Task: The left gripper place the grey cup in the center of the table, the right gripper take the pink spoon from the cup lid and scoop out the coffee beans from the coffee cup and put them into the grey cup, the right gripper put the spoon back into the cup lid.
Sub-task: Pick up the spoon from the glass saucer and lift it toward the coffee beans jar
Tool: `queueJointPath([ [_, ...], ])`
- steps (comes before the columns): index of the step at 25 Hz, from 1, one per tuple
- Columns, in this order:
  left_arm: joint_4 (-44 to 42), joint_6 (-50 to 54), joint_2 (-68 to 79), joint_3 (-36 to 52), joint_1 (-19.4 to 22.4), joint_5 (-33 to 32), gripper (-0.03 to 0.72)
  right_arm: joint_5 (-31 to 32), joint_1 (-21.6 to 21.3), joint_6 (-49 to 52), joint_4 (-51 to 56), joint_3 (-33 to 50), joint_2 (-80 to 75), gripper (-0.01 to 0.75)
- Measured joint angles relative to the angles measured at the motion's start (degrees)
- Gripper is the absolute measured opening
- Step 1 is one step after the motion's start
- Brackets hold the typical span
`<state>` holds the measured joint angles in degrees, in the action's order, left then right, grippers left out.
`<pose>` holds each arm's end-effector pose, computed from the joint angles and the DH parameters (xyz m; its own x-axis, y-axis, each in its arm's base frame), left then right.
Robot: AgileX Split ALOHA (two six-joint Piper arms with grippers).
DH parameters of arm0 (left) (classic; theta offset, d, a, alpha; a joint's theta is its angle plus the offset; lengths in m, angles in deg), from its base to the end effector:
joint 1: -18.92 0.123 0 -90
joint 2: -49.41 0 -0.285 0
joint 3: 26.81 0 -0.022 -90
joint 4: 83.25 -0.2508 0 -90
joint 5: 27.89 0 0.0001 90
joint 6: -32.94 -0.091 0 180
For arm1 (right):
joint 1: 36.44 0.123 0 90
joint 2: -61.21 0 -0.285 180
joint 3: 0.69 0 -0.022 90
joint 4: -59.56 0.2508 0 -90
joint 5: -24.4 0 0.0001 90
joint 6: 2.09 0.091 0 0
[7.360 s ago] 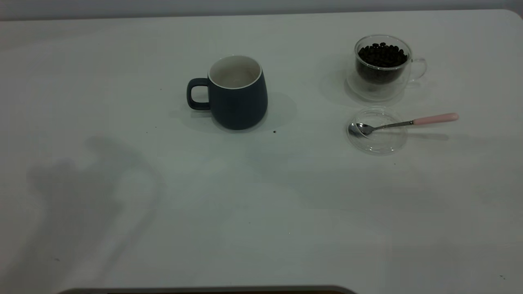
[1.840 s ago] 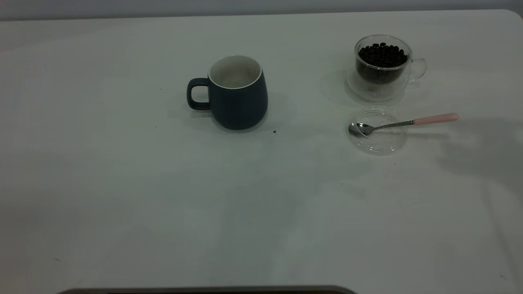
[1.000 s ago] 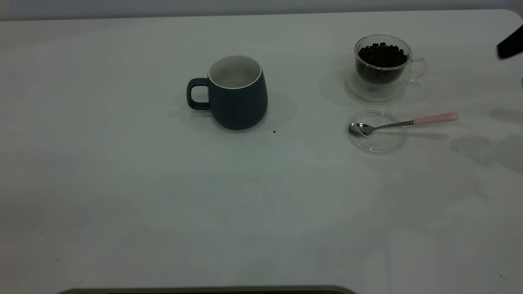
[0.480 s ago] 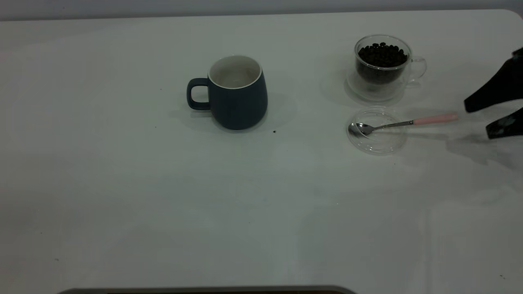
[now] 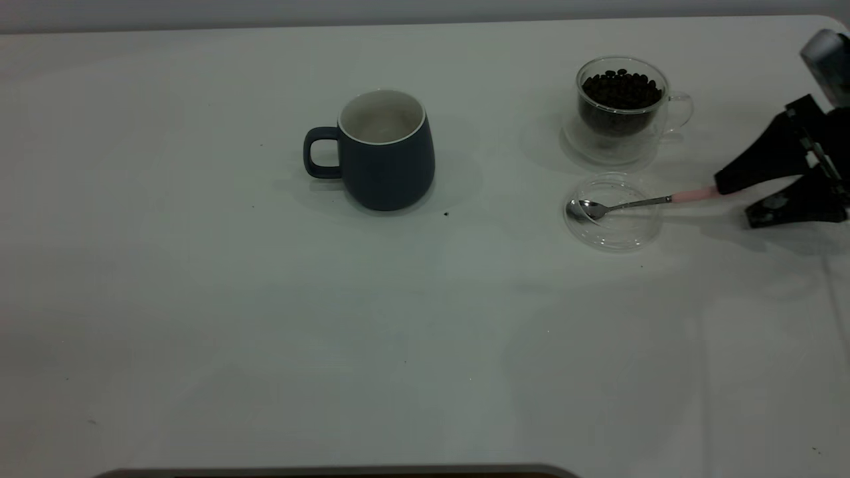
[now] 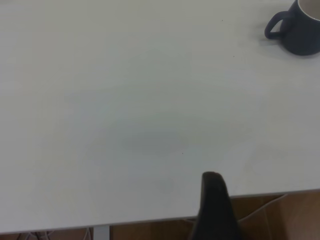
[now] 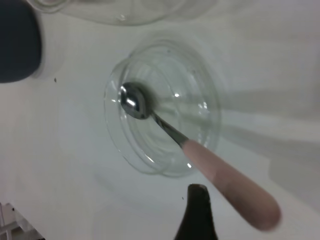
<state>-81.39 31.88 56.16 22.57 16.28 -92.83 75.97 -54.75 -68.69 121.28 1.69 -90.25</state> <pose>-0.0093 -0.0023 0.2675 -0.5150 0.0285 -0.8567 0.0736 0.9972 -0.0111 0.3760 -0.0582 -0.0218 -0.9869 0.0975 -0.1286 -0.0163 0.7327 0.6803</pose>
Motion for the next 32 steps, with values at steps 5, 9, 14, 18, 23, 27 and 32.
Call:
queueJointPath([
  [5,0.00,0.00,0.00,0.00,0.00,0.00,0.586,0.31,2.22,-0.11,0.25,-0.57,-0.07,0.671],
  [9,0.00,0.00,0.00,0.00,0.00,0.00,0.586,0.11,3.81,-0.94,2.26,-0.61,-0.07,0.654],
  [14,0.00,0.00,0.00,0.00,0.00,0.00,0.586,0.36,4.20,-0.97,4.11,-0.61,-0.07,0.582],
  [18,0.00,0.00,0.00,0.00,0.00,0.00,0.586,1.07,4.20,0.31,4.51,-0.61,-0.07,0.527],
  [23,0.00,0.00,0.00,0.00,0.00,0.00,0.586,1.35,4.20,2.90,4.45,-0.61,-0.07,0.512],
  [27,0.00,0.00,0.00,0.00,0.00,0.00,0.586,1.39,4.20,5.37,4.34,-0.61,-0.12,0.511],
  [32,0.00,0.00,0.00,0.00,0.00,0.00,0.586,1.39,4.20,7.00,4.34,-0.61,-0.11,0.497],
])
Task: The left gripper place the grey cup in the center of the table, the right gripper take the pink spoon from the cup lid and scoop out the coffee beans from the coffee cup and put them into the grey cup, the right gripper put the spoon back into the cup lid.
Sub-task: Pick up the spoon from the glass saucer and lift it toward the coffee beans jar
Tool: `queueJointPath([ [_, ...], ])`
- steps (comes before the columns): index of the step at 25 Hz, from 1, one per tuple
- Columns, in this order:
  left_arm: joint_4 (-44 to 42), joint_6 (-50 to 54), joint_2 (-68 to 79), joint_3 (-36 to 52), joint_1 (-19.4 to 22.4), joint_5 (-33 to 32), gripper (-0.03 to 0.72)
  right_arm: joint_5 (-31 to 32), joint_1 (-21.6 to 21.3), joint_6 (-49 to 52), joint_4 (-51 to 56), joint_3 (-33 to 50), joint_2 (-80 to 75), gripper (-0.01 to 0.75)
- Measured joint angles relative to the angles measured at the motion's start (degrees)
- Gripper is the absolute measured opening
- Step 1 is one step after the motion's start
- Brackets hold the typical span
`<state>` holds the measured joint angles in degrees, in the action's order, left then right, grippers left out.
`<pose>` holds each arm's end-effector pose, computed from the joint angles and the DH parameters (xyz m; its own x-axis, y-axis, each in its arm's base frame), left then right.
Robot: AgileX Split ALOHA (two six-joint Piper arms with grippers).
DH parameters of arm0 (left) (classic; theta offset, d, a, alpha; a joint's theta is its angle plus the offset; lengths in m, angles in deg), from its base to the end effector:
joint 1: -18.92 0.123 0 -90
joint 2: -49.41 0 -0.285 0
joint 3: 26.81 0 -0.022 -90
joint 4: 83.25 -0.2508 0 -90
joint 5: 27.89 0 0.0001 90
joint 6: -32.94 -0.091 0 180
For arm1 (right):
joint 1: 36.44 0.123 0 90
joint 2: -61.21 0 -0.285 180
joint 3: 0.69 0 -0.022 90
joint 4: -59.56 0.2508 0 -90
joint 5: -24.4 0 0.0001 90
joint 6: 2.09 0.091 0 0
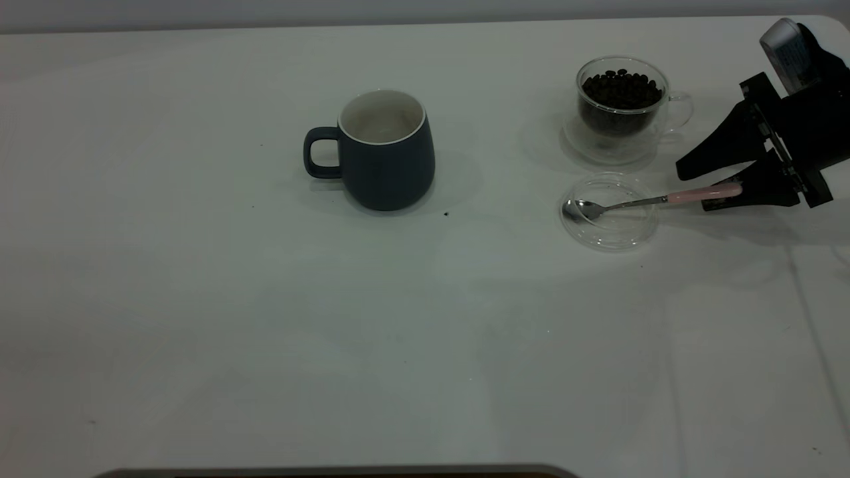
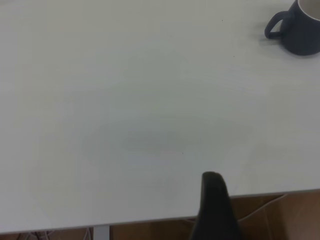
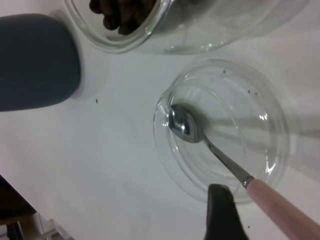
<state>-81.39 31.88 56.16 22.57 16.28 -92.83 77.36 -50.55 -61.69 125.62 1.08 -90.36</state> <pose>-0.0093 -0.0023 0.2675 -0.5150 0.0285 -0.8567 0.0736 0.9972 -0.0111 0.3857 -0.0284 -0.0177 -0.9836 0.1736 -0.0482 0.0844 0.6802 0.7282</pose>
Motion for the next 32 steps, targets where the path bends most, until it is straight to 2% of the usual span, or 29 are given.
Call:
queueJointPath([
  [4,0.00,0.00,0.00,0.00,0.00,0.00,0.586,0.02,0.00,0.11,0.00,0.00,0.00,0.431],
  [10,0.00,0.00,0.00,0.00,0.00,0.00,0.586,1.53,-0.30,0.17,-1.19,0.00,0.00,0.264],
  [14,0.00,0.00,0.00,0.00,0.00,0.00,0.586,2.51,-0.91,0.42,-2.53,0.00,0.84,0.185],
  [24,0.00,0.00,0.00,0.00,0.00,0.00,0.586,4.57,-1.21,0.80,-5.94,0.00,6.33,0.116],
  [32,0.00,0.00,0.00,0.00,0.00,-0.05,0.586,7.37,-1.21,1.60,-7.68,0.00,9.42,0.113],
])
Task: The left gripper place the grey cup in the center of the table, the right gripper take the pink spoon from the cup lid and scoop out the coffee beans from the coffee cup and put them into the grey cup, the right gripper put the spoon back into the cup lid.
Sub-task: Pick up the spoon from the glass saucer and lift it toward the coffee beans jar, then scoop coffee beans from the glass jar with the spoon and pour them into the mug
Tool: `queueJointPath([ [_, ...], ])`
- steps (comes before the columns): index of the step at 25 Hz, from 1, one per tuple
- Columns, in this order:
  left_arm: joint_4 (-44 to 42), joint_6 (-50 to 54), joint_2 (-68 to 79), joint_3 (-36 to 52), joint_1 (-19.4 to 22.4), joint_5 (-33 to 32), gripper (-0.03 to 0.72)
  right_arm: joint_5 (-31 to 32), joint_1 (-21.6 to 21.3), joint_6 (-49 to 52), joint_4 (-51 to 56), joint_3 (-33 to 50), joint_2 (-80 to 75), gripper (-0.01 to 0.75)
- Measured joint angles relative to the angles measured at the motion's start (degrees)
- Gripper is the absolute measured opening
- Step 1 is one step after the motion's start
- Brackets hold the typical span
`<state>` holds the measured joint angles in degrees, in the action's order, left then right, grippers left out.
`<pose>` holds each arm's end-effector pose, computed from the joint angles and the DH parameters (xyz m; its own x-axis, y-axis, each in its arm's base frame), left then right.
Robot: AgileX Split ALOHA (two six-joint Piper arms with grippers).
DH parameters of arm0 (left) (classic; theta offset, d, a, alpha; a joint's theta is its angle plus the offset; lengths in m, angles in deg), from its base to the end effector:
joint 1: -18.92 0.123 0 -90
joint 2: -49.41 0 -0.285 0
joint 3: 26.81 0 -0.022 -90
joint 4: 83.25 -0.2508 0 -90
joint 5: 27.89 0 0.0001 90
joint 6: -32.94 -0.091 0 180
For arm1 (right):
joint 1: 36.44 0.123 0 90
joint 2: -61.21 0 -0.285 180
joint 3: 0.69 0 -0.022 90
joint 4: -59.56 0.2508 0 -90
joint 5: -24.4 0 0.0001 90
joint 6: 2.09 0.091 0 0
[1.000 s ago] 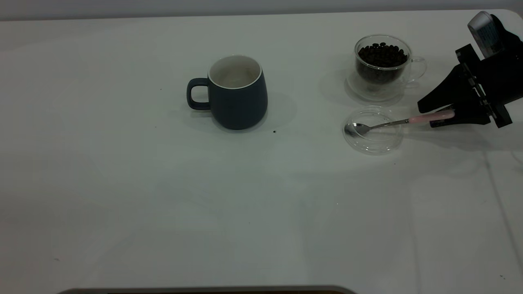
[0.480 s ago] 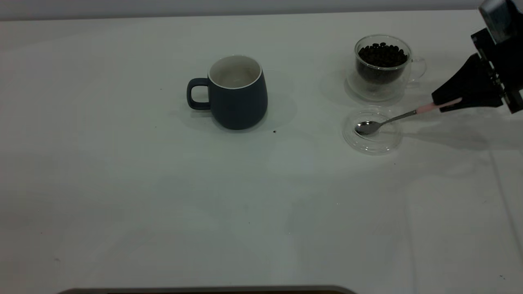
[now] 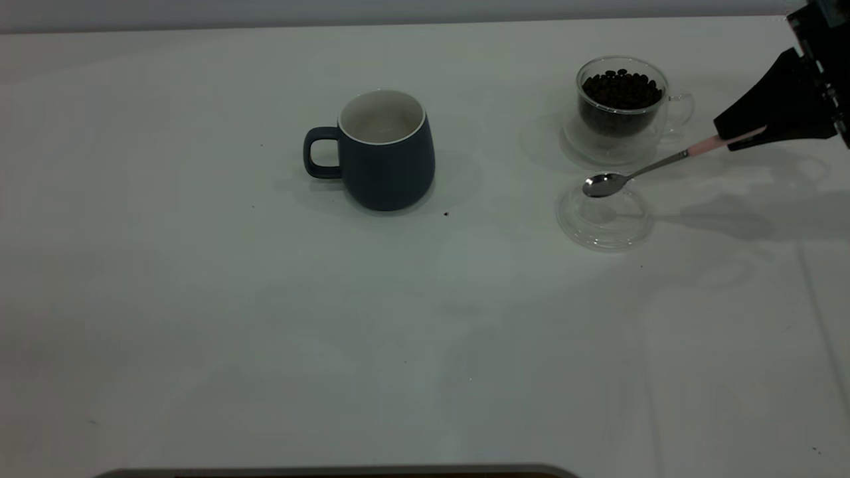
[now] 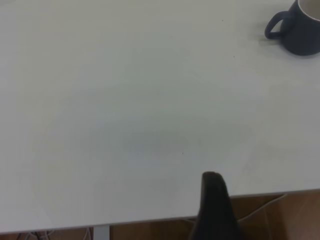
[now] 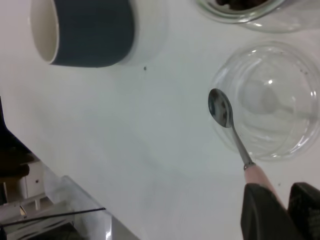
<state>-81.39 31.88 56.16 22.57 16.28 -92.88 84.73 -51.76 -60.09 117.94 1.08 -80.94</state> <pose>-0.0093 -0.0023 0.2675 -0.5158 0.0286 -0.8563 0.0737 0.9972 -0.0111 0.3876 -0.0363 0.0474 -0.9901 0.0418 -0.1341 -0.0705 0.6780 0.7317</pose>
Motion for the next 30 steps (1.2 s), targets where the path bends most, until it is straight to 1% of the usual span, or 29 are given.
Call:
queueJointPath([
  [6,0.00,0.00,0.00,0.00,0.00,0.00,0.586,0.28,0.00,0.59,-0.37,0.00,6.91,0.113],
  [8,0.00,0.00,0.00,0.00,0.00,0.00,0.586,-1.89,0.00,0.59,0.55,0.06,9.14,0.113],
  [14,0.00,0.00,0.00,0.00,0.00,0.00,0.586,-11.94,0.79,-0.35,1.24,0.26,10.55,0.113],
  [20,0.00,0.00,0.00,0.00,0.00,0.00,0.586,-19.01,2.58,-8.15,4.30,0.36,10.55,0.113],
  [24,0.00,0.00,0.00,0.00,0.00,0.00,0.586,-21.52,4.14,-12.72,5.52,0.36,10.44,0.113],
  [27,0.00,0.00,0.00,0.00,0.00,0.00,0.586,-22.38,5.39,-13.71,5.71,0.36,10.06,0.113],
  [30,0.00,0.00,0.00,0.00,0.00,0.00,0.586,-22.38,5.70,-13.77,5.66,0.36,9.99,0.113],
])
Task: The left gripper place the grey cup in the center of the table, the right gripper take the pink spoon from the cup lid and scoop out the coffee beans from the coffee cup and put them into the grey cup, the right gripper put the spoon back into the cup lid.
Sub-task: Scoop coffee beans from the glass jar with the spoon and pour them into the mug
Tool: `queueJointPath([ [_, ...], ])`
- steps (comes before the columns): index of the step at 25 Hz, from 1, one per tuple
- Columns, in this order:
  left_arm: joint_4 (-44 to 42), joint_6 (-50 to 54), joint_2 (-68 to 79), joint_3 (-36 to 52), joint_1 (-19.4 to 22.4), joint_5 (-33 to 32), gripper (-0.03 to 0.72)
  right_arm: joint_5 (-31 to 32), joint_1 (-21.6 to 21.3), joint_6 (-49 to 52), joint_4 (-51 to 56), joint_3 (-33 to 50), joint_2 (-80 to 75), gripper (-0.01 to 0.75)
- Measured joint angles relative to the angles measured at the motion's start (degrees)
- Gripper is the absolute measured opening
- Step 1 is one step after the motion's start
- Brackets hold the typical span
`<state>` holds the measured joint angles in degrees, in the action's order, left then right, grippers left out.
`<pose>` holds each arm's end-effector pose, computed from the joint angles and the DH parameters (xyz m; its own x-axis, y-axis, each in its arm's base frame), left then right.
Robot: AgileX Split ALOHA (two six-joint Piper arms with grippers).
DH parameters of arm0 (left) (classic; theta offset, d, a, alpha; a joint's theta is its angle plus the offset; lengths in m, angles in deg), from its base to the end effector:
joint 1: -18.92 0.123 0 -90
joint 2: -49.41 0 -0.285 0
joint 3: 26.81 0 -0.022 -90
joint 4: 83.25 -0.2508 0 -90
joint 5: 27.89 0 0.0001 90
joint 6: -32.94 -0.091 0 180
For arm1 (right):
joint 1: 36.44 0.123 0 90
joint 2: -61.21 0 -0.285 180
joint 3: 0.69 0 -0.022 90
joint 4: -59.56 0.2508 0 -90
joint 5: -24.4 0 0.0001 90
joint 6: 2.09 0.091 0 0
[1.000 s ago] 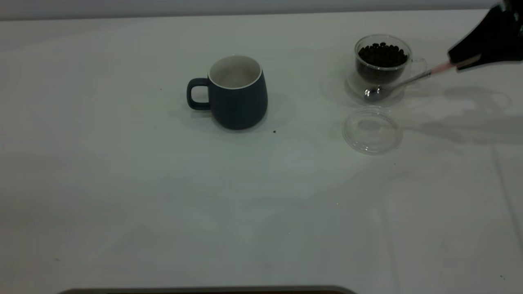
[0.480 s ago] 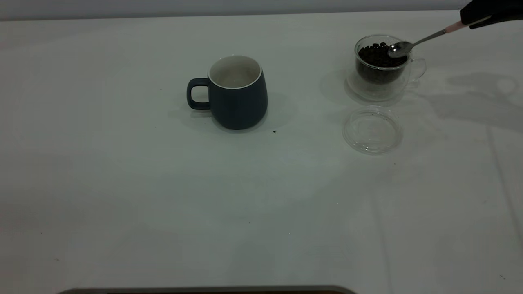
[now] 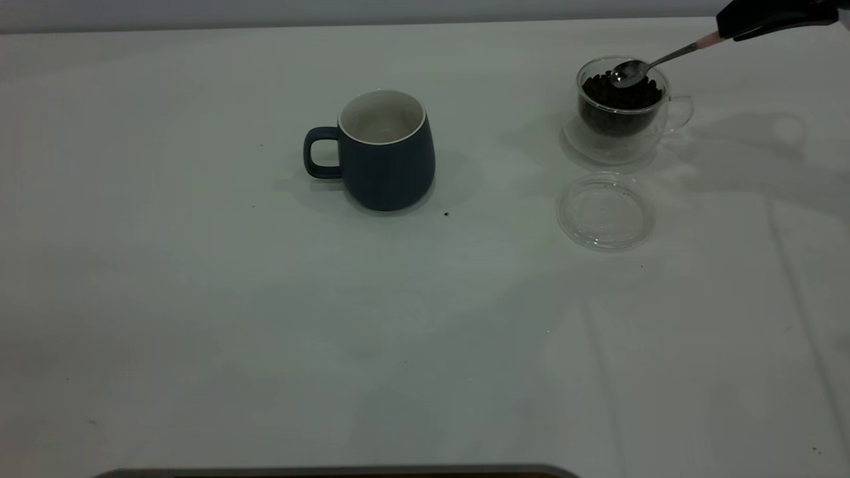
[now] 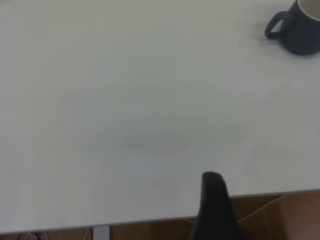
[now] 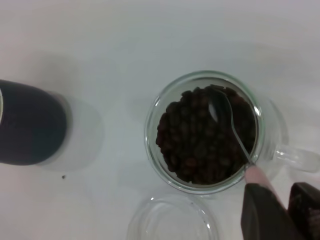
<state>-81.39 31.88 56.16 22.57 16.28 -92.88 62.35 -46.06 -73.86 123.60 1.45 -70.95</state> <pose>-0.0093 -0.0023 0.2675 -0.5158 0.0286 -0.8563 0.0737 0.9972 -0.0111 0.4228 -0.0206 0.1072 -0.8306 -0.0560 -0.5541 -0.3088 0.8742 0.3746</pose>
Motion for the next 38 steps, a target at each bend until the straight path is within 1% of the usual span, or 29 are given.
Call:
queueJointPath([
  [9,0.00,0.00,0.00,0.00,0.00,0.00,0.586,2.04,0.00,1.96,-0.65,0.00,-2.83,0.113],
  [22,0.00,0.00,0.00,0.00,0.00,0.00,0.586,5.00,0.00,10.99,-1.02,0.00,-3.39,0.113],
  [27,0.00,0.00,0.00,0.00,0.00,0.00,0.586,5.90,-0.22,12.23,0.82,0.00,-5.54,0.113],
  [32,0.00,0.00,0.00,0.00,0.00,0.00,0.586,8.65,-2.32,11.40,5.30,0.00,-7.78,0.113],
  [38,0.00,0.00,0.00,0.00,0.00,0.00,0.586,11.37,-4.96,10.75,7.70,0.00,-8.14,0.113],
])
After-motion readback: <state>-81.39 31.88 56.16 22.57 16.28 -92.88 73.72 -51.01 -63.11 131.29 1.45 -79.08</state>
